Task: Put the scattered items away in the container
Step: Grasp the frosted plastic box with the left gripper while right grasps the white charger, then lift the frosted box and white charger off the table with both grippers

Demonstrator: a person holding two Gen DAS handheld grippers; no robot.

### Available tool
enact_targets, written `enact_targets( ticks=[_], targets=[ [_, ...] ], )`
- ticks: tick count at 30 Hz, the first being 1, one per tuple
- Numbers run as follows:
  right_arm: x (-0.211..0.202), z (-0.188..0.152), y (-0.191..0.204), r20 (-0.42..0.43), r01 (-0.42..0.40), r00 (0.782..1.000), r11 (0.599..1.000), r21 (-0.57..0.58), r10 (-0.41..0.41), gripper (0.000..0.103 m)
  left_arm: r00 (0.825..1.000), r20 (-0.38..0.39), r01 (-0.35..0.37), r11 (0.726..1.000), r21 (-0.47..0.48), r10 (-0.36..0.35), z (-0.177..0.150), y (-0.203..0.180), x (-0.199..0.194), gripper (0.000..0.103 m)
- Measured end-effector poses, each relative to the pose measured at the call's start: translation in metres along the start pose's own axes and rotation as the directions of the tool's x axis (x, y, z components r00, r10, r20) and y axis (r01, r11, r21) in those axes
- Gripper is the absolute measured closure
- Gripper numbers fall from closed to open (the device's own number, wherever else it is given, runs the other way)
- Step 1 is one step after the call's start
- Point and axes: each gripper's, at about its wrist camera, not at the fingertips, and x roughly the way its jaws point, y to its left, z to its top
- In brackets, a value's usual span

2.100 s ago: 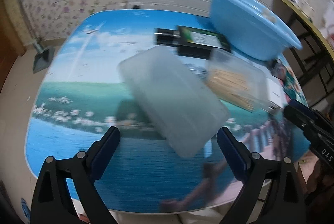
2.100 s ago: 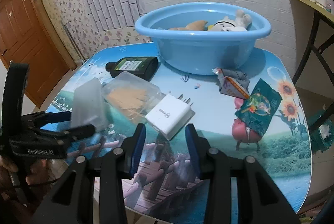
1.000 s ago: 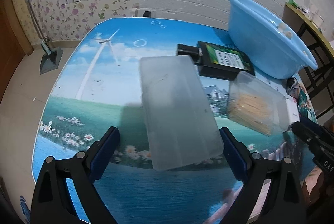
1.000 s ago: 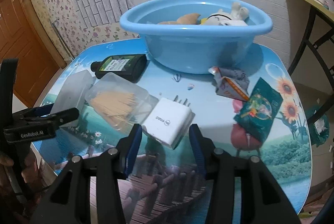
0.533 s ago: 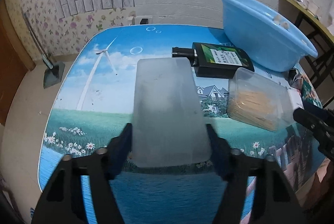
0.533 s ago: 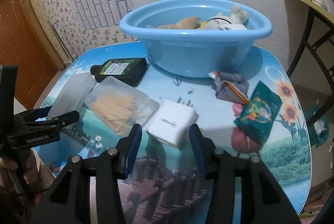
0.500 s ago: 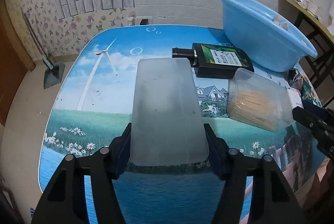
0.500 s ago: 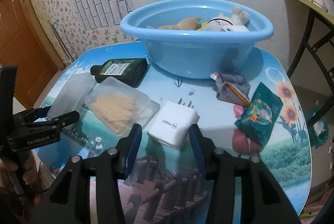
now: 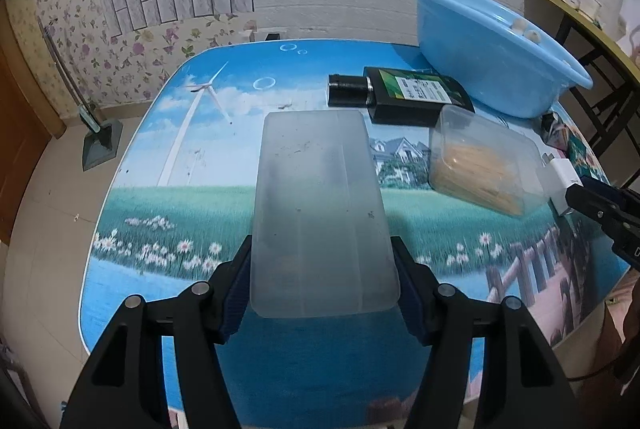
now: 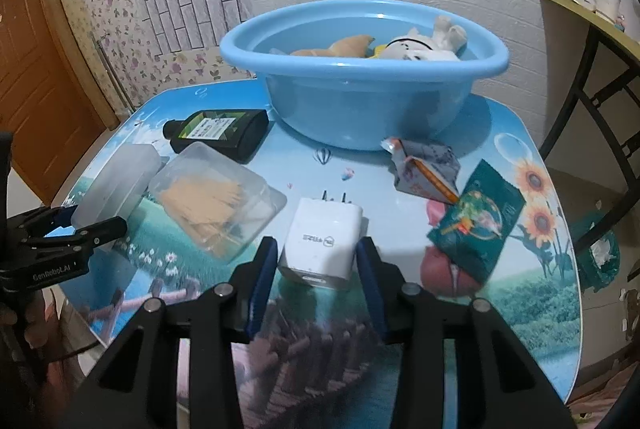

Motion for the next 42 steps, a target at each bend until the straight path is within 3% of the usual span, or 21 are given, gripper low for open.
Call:
enact_targets(
  ticks=[12,27,42],
  targets=[
    [-0.023,-0.027,-0.011,0.013,0.003,1.000,0.999,-0.035,-0.003,0.064,1.000,-0.008,-0.015,0.999,0.045,0.015,-0.021,-0.002,-0.018,0.040],
    [-0.025,-0.027,-0.004,0.034,0.028,0.999,0.996,-0.082,-0.026,0.064,1.000,-0.006,-0.019,0.998,0.065,0.019,-0.023,-0.002,-0.017,0.040],
    [-0.010,-0.024,-0.004,0.002,0.046,0.999,0.996,-0.076,-0.046,0.064,1.000,0.013,0.003,0.998,0.063,-0.003,-0.014,0.000,-0.009,0.040]
  ],
)
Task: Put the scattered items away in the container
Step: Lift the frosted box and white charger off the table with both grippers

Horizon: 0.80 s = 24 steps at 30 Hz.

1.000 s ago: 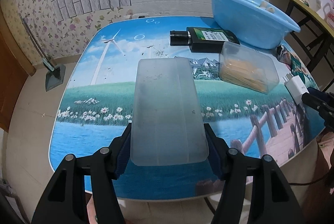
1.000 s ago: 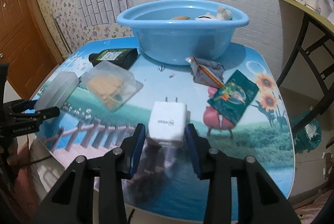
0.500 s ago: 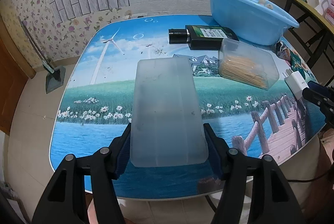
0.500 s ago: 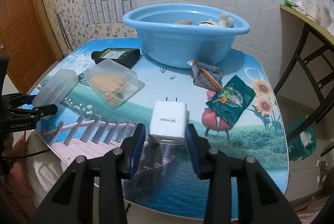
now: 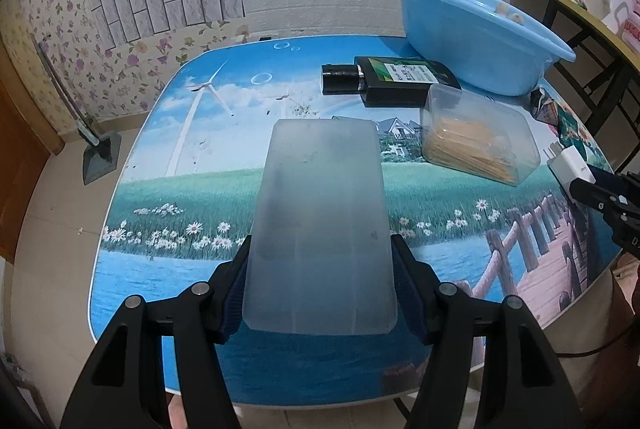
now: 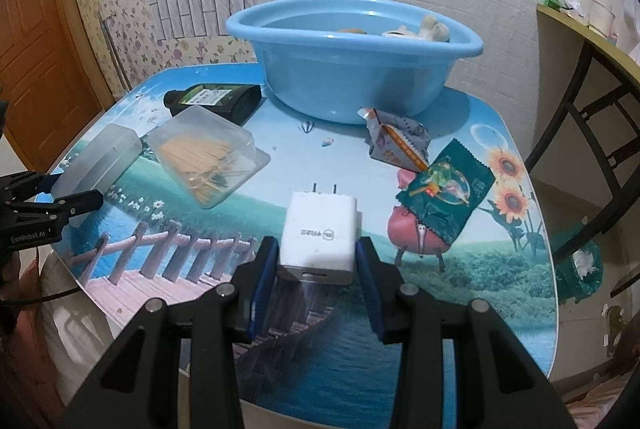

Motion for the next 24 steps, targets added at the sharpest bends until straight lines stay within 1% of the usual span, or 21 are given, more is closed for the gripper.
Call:
enact_targets(
  ticks=[7,21,24],
  targets=[
    [0.009,-0.001,0.000,-0.020,0.004,1.000,1.000,0.001,-0.004,0.064,1.000,0.023,0.012,1.000,0.008,-0.012,0.005,0.000,0.005,0.040],
    [0.013,0.000,0.000,0.009,0.000,1.000,1.000,-0.003,0.000,0.064,0.997,0.068,0.026,0.999,0.025,-0.028,0.008,-0.003,0.008,0.038],
    [0.013,-0.002,0.000,0.023,0.000,1.000,1.000,-0.004,0.000,0.063,0.996,0.077,0.036,0.999,0.029,-0.038,0.007,-0.003,0.009,0.034]
  ],
)
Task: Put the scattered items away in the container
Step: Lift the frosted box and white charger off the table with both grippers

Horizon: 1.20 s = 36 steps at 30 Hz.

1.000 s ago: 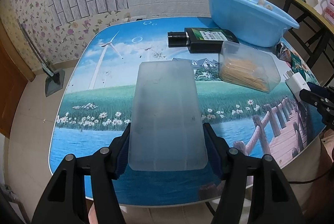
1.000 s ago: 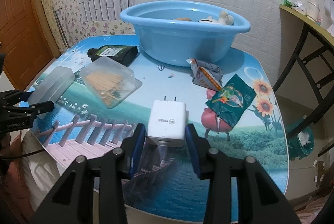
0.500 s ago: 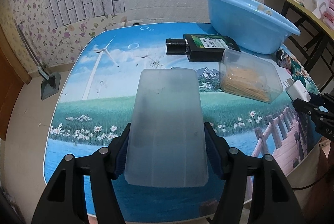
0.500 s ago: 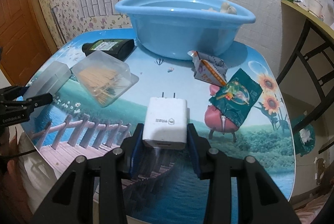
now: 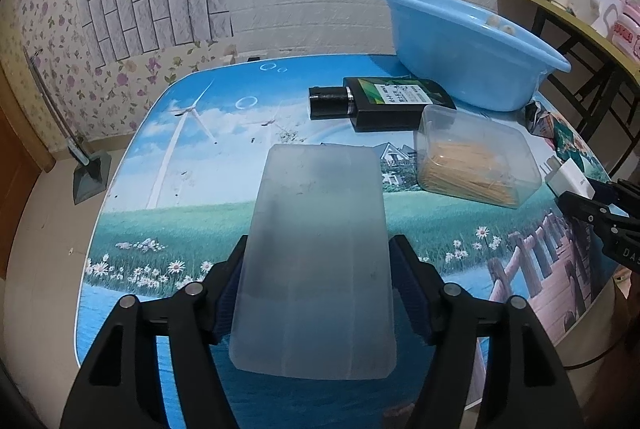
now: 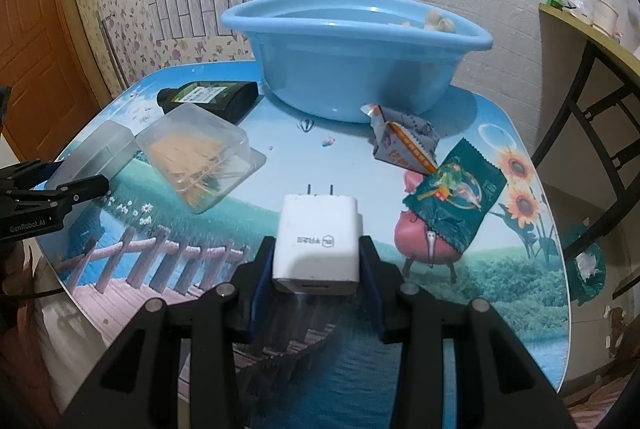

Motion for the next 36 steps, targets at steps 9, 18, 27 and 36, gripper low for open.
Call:
enact_targets(
  ticks=[9,18,27,36],
  targets=[
    [0.000,-0.002,-0.004,0.028,-0.030,0.999,0.999,0.017,0.030,0.059,1.000,-0.006,0.006,1.000,0.010,-0.006,-0.005,-0.003,0.004,0.002],
    [0.002,-0.006,-0.001,0.018,-0.001,1.000,1.000,0.005,0.000,0.014,1.000,0.012,0.000,1.000,0.003,0.000,-0.009,-0.003,0.002,0.000],
    [0.005,-0.007,-0.008,0.006,0.036,0.999,0.999,0.038,-0.036,0.000,1.000,0.016,-0.007,1.000,-0.004,0.007,-0.010,-0.004,0.000,0.000],
    [0.004,-0.007,-0.006,0.015,0.047,0.999,0.998,0.039,-0.048,0.000,0.999,0.034,-0.030,0.999,-0.026,0.031,-0.013,-0.002,-0.002,0.000]
  ],
)
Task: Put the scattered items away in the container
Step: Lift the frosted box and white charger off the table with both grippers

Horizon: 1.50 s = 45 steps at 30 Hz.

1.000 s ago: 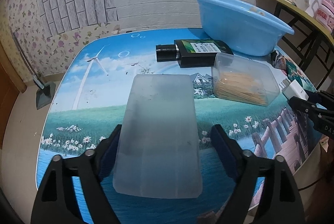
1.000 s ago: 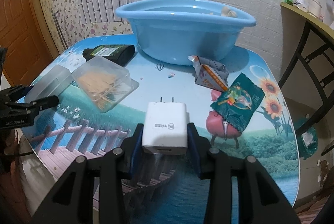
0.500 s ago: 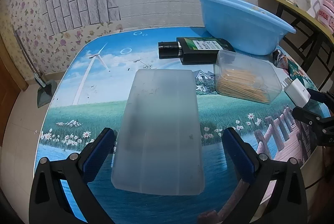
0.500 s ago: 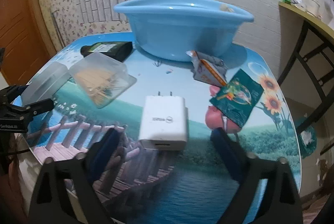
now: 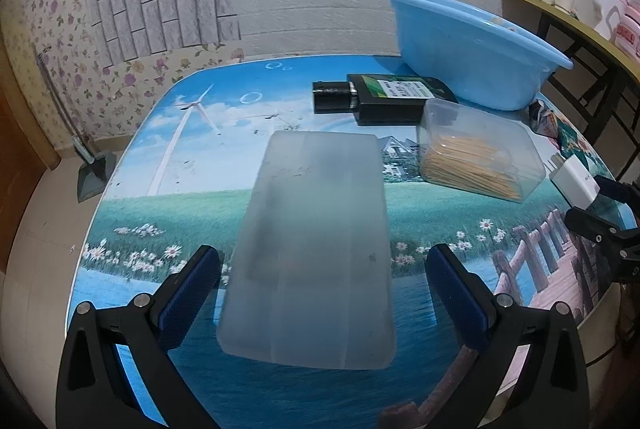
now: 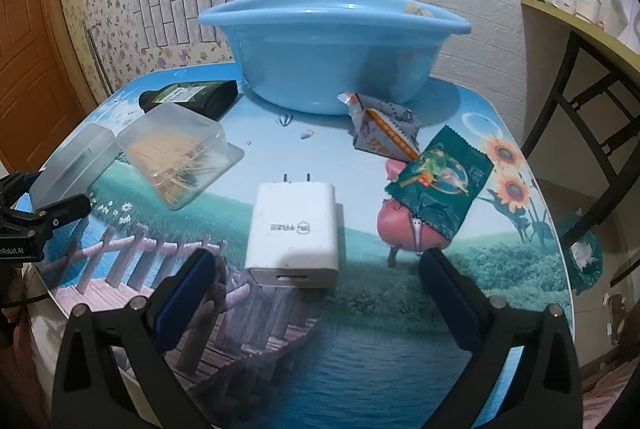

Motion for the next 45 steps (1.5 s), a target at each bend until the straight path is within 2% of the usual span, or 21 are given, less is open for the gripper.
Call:
enact_targets(
  ticks=[3,5,7,12,14,20,25,29,36,38,40,45],
  targets=[
    [-0.001,-0.001,0.001,0.020,-0.003,1.000,1.000,-0.001,0.003,0.003,1.000,0.011,-0.002,1.000,-0.003,0.002,-0.001,0.001,0.000,0.000],
    [-0.002,0.000,0.003,0.037,-0.011,0.999,1.000,-0.002,0.011,0.012,1.000,0.016,0.001,1.000,-0.004,0.000,-0.001,0.001,-0.001,0.000],
    [-0.002,0.001,0.002,0.052,-0.035,0.998,0.999,0.006,0.035,0.013,1.000,0.021,0.007,1.000,-0.001,-0.007,-0.002,0.001,-0.001,0.002],
    [-0.002,0.002,-0.001,0.076,-0.052,0.996,0.998,0.044,0.048,0.015,0.999,0.044,0.029,0.999,0.023,-0.030,-0.002,-0.003,-0.003,0.013],
    [-0.002,0.002,-0.001,0.080,-0.052,0.996,0.997,0.052,0.048,0.019,0.998,0.051,0.032,0.999,0.027,-0.033,-0.002,-0.004,-0.005,0.021],
    [-0.003,0.001,0.001,0.087,-0.057,0.995,0.998,0.041,0.053,0.029,0.997,0.065,0.036,0.999,0.021,-0.037,-0.003,-0.003,-0.007,0.035],
    [-0.004,0.001,-0.002,0.095,-0.063,0.994,0.997,0.054,0.057,0.033,0.997,0.069,0.040,0.999,0.027,-0.041,-0.003,-0.005,-0.008,0.041],
    [-0.003,0.002,-0.001,0.099,-0.062,0.993,0.997,0.050,0.057,0.038,0.997,0.070,0.039,0.999,0.030,-0.041,-0.003,-0.006,-0.009,0.041],
    [-0.001,0.002,0.003,0.099,-0.053,0.994,0.998,0.032,0.050,0.041,0.997,0.071,0.039,0.999,0.029,-0.041,-0.004,-0.006,-0.009,0.041],
    [-0.002,0.002,0.003,0.100,-0.053,0.994,0.998,0.032,0.049,0.055,0.997,0.070,0.041,0.999,0.029,-0.043,-0.004,-0.005,-0.009,0.042],
    [-0.002,0.002,0.003,0.100,-0.054,0.994,0.998,0.032,0.050,0.060,0.997,0.071,0.041,0.999,0.028,-0.043,-0.004,-0.006,-0.009,0.042],
    [-0.003,0.002,0.003,0.103,-0.055,0.993,0.998,0.028,0.051,0.064,0.996,0.076,0.042,0.999,0.032,-0.044,-0.004,-0.007,-0.011,0.042]
  ],
)
